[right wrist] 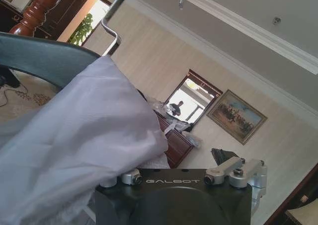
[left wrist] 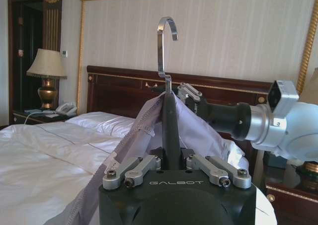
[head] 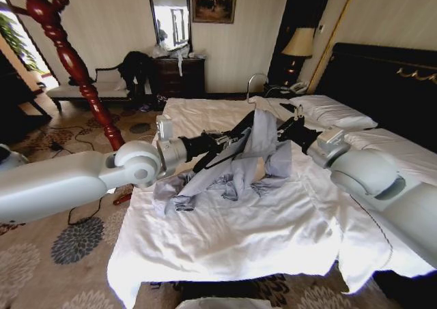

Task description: Pick up the clothes from the bed and hang them on the clothes hanger.

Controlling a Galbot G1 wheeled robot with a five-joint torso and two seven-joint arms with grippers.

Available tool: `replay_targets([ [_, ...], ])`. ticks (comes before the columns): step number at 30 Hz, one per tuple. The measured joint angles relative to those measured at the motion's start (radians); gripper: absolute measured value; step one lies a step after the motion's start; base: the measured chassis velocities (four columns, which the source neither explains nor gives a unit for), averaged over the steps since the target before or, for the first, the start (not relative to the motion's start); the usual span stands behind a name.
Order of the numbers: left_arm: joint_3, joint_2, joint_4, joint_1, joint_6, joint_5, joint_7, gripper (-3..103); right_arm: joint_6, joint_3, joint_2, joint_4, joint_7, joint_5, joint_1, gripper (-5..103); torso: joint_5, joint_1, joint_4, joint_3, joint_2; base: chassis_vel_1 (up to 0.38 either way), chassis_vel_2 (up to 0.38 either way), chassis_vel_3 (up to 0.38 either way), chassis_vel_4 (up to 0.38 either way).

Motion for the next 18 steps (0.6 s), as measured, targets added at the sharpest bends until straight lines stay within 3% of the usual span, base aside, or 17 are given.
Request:
replay_targets([
  [3,0.007,-0.005,-0.009,-0.005,0.000,-0.001,0.000,16,0.001,-0.007,0.002,-0.003,0.000,-0.002,0.004,102,0.0000,0.000,0.0000,0.000,0.000,0.000,0.000,0.000,0.000],
  [8,0.006,-0.002,-0.002,-0.001,0.000,-0.001,-0.001,16,0.016,-0.011,-0.005,0.002,-0.003,-0.010,-0.004,83,-0.0001,0.000,-0.0001,0.000,0.000,0.000,0.000,0.000,0.000],
  [9,0.006,-0.002,-0.002,-0.001,0.000,-0.001,-0.001,16,0.016,-0.011,-0.005,0.002,-0.003,-0.010,-0.004,83,-0.0001,0.000,-0.0001,0.000,0.000,0.000,0.000,0.000,0.000],
  [12,0.005,0.010,0.002,0.001,0.000,-0.007,-0.008,16,0.020,-0.008,-0.010,0.011,-0.001,-0.015,-0.028,65,-0.0001,0.000,-0.0001,0.000,0.000,0.000,0.000,0.000,0.000],
  [14,0.005,0.014,0.004,0.002,0.001,-0.008,-0.010,16,0.022,-0.007,-0.011,0.013,0.000,-0.020,-0.034,65,0.0000,0.000,-0.0003,0.000,0.000,0.000,0.000,0.000,0.000],
  [18,-0.001,0.027,0.013,0.003,0.002,-0.015,-0.019,16,0.031,-0.004,-0.011,0.013,0.004,-0.039,-0.050,44,0.0001,0.000,-0.0003,0.000,0.000,0.000,0.000,0.000,0.000],
])
